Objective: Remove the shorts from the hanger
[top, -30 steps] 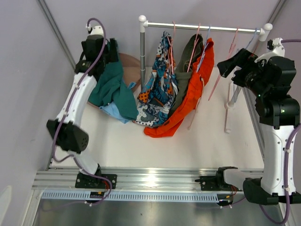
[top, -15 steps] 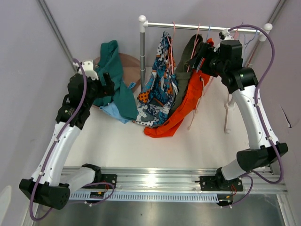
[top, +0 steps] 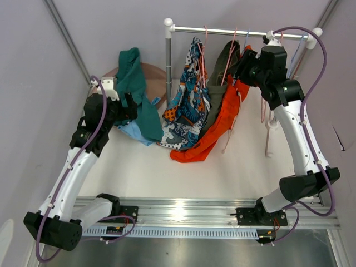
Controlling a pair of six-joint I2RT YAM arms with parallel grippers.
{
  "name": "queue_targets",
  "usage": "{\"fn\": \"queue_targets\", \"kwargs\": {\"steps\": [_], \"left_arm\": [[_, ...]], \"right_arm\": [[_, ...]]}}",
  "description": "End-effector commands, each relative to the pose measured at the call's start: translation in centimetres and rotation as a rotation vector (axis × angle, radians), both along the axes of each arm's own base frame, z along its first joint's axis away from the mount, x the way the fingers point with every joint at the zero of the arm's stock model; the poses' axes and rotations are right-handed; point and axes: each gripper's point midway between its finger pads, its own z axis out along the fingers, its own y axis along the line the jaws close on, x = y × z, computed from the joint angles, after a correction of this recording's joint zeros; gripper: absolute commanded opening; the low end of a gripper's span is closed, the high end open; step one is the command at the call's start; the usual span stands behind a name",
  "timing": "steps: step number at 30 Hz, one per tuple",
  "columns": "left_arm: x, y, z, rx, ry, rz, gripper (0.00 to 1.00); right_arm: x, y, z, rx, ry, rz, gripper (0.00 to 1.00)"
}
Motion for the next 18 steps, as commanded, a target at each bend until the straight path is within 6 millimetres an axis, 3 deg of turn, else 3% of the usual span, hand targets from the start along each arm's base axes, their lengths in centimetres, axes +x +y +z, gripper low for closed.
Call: {"fn": "queue_targets", "kwargs": {"steps": [1,8,11,12,14,15,18], "left_arm": [[0.0,-0.3,1.2,-0.012,-0.059,-0.016,0.99],[0.1,-0.4,0.1,-0.017,-0.048,-0.018,0.99],[0.0,-0.5,-0.4,-0.026,-0.034,-0.025,0.99],[0.0,-0.6,-0.5,-0.027,-0.034,-0.028,0.99],[-0.1,-0.6,-0.4,-0.031,-0.039,-0.027,0.99],[0.0,-0.5,-0.4,-0.030,-0.041,-0.025,0.99],[-0.3,-1.2,0.0,-0.043,-0.062,-0.068,0.99]], "right_arm": [[0.9,0.0,1.0,0.001,-0.052,-0.019,0.56],[2.7,0.4,-0.4,-0.001,-0.037,-0.027,0.53],[3.1,0.5,-0.5,0.006,-0.040,-0.033,0.47],[3.3,0.5,-0.8,0.007,-0.035,-0.034,0.32],[3.3,0.7,-0.6,0.012,-0.039,-0.029,0.16],[3.2,0.7,-0.5,0.017,-0.041,-0.032,0.01],[2.5,0.4,0.5,0.012,-0.063,-0.043,0.00]]}}
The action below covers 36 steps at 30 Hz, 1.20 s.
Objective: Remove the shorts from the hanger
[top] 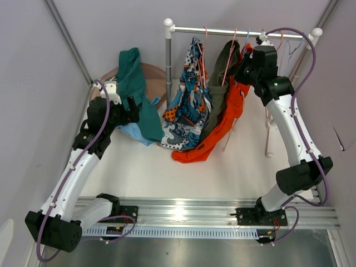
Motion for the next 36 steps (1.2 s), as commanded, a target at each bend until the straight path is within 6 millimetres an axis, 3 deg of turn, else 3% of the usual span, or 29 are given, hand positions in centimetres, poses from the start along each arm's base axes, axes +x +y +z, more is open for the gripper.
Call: {"fn": "queue_targets", "kwargs": {"steps": [1,7,8,9,11,12,14,15,17,18,25,26,27,28,30,32,36], "left_arm": [[-0.3,-1.2,2.4,-0.047,-0.093,-0.066,0.99],[-2.5,-7.5,4.5,-0.064,-0.152,-0.361,0.99],[-3.0,-8.4,6.7,-0.052,-0.201,-0.397,0.99],[-4.1,-10.6,7.1,-0.055,-0.209,-0.472,0.99],[-5.1,-12.6,9.2,-0.061,-0.251,-0.539,0.99],[-6.2,-14.5,10.5,-0.073,-0.278,-0.600,0.99],[-7.0,-17.0,10.6,-0.081,-0.273,-0.671,0.99],[-8.5,-19.1,11.8,-0.103,-0.303,-0.747,0.99],[-9.2,-21.9,12.1,-0.126,-0.317,-0.811,0.99],[-10.7,-23.7,12.5,-0.147,-0.328,-0.871,0.99],[-15.1,-33.5,13.2,-0.237,-0.345,-1.130,0.99],[-15.6,-34.6,13.1,-0.240,-0.345,-1.157,0.99],[-16.0,-36.5,11.5,-0.228,-0.314,-1.190,0.99],[-16.3,-37.3,12.3,-0.236,-0.333,-1.206,0.99],[-16.8,-39.4,11.1,-0.228,-0.316,-1.240,0.99],[-17.0,-40.3,11.7,-0.237,-0.334,-1.247,0.99],[-17.2,-41.7,10.8,-0.234,-0.316,-1.258,0.99]], "right_arm": [[-0.6,-0.6,3.3,0.008,-0.093,-0.027,0.00],[-3.4,-2.4,7.4,-0.019,-0.171,-0.063,0.00],[-3.7,-2.7,8.0,-0.022,-0.183,-0.075,0.00],[-4.2,-2.9,9.3,-0.018,-0.208,-0.079,0.00],[-5.0,-3.4,10.4,-0.021,-0.224,-0.086,0.00],[-5.4,-3.5,11.2,-0.015,-0.241,-0.087,0.00],[-6.2,-3.8,12.0,-0.007,-0.252,-0.092,0.00],[-6.5,-3.9,12.3,-0.002,-0.256,-0.092,0.00],[-7.4,-4.0,12.7,0.020,-0.260,-0.094,0.00],[-7.8,-3.9,12.9,0.029,-0.262,-0.086,0.00],[-9.8,-3.8,11.9,0.085,-0.248,-0.083,0.00],[-9.8,-3.8,11.4,0.087,-0.235,-0.085,0.00],[-10.0,-3.8,11.3,0.092,-0.236,-0.085,0.00],[-10.4,-3.9,11.4,0.096,-0.237,-0.085,0.00],[-10.5,-4.0,11.1,0.097,-0.230,-0.086,0.00],[-11.0,-4.1,11.2,0.099,-0.235,-0.088,0.00],[-11.3,-4.2,11.3,0.102,-0.237,-0.087,0.00]]}}
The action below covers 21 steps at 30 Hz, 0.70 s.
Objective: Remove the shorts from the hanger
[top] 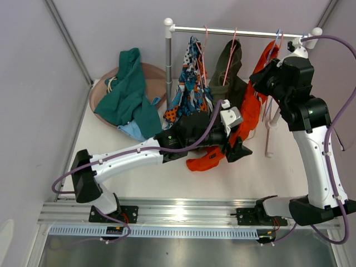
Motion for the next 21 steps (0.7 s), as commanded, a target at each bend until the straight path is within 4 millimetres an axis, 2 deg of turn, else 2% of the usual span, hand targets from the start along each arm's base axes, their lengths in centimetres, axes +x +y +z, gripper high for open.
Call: {"fn": "queue_targets", "kwargs": {"steps": [1,2,3,5,6,9,10,11,12,14,16,18,19,20,21], "left_arm": [[-0.3,-0.7,4.8,-0.124,-0.065,-0.023,0.98],[-0.3,-0.8,4.5,-0.115,-0.064,-0.018,0.96],[-0.1,-1.0,4.0,-0.106,-0.064,-0.009,0.80],[0.3,-1.1,3.3,-0.086,-0.063,0.006,0.58],[0.4,-1.2,3.0,-0.078,-0.059,0.016,0.33],[1.0,-1.2,2.1,-0.055,-0.046,0.053,0.00],[1.0,-1.1,1.6,-0.053,-0.046,0.058,0.00],[1.0,-0.8,2.1,-0.066,-0.051,0.063,0.00],[1.1,-0.5,0.8,-0.048,-0.044,0.079,0.00],[0.8,0.1,1.7,-0.074,-0.053,0.086,0.00],[0.4,0.8,0.2,-0.052,-0.044,0.098,0.00],[-1.6,1.9,-0.2,-0.051,-0.039,0.078,0.00],[-2.3,2.4,-1.7,-0.033,-0.030,0.080,0.00],[-4.3,2.7,-3.5,-0.006,-0.019,0.051,0.00],[-5.5,3.4,-2.8,-0.034,-0.012,0.040,0.00]], "right_arm": [[-1.2,-0.2,3.8,0.049,-0.125,-0.006,0.00],[-1.2,-0.2,3.9,0.050,-0.124,-0.004,0.00],[-1.3,-0.2,3.8,0.050,-0.124,-0.004,0.00],[-1.4,-0.3,4.0,0.051,-0.130,-0.006,0.00],[-1.4,-0.3,4.0,0.051,-0.131,-0.007,0.00],[-1.3,-0.5,4.1,0.048,-0.134,-0.014,0.00],[-1.3,-0.6,4.2,0.049,-0.136,-0.014,0.00],[-1.3,-0.6,4.2,0.048,-0.136,-0.017,0.00],[-1.3,-0.8,4.3,0.049,-0.137,-0.020,0.00],[-1.2,-0.9,4.3,0.050,-0.139,-0.022,0.00],[-0.8,-1.2,4.4,0.051,-0.140,-0.024,0.00],[-0.3,-1.6,4.7,0.048,-0.140,-0.026,0.00],[-0.1,-2.2,4.9,0.047,-0.143,-0.041,0.00],[-0.1,-2.4,5.5,0.048,-0.150,-0.036,0.00],[0.1,-2.5,5.5,0.044,-0.148,-0.039,0.00]]}}
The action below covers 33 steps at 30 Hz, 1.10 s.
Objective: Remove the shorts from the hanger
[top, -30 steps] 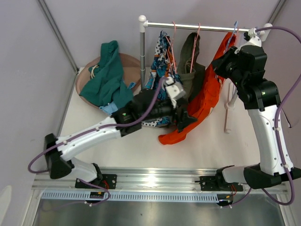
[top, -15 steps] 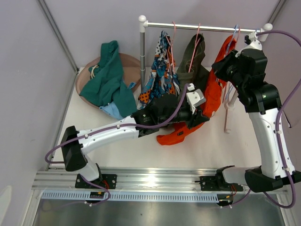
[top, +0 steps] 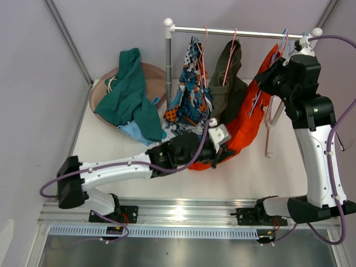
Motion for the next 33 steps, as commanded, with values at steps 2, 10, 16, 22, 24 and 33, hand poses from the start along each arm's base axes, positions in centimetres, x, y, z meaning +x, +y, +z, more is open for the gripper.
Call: {"fn": "queue_targets", "kwargs": {"steps": [2,10,16,22,24,33], "left_arm": [[-7.2,2.2,-2.6,0.000,0.037,-0.084,0.00],[-5.1,1.7,-2.9,0.007,0.041,0.054,0.00],[4.8,-3.0,0.4,0.086,0.010,0.298,0.00],[9.4,-5.4,3.5,0.135,-0.040,0.392,0.00],[9.3,-4.6,3.8,0.130,-0.025,0.402,0.00],[1.5,4.6,4.5,0.071,0.058,0.354,0.00]], "right_arm": [[0.9,-1.5,5.3,0.021,-0.152,-0.026,0.00],[-0.6,-0.5,4.2,0.075,-0.106,0.028,0.00],[-7.3,5.1,-0.1,0.217,0.035,0.275,0.00],[-12.4,5.0,1.2,0.244,0.020,0.336,0.00],[-11.7,4.8,1.6,0.210,0.029,0.327,0.00],[-5.4,3.3,3.4,0.083,-0.016,0.250,0.00]]}}
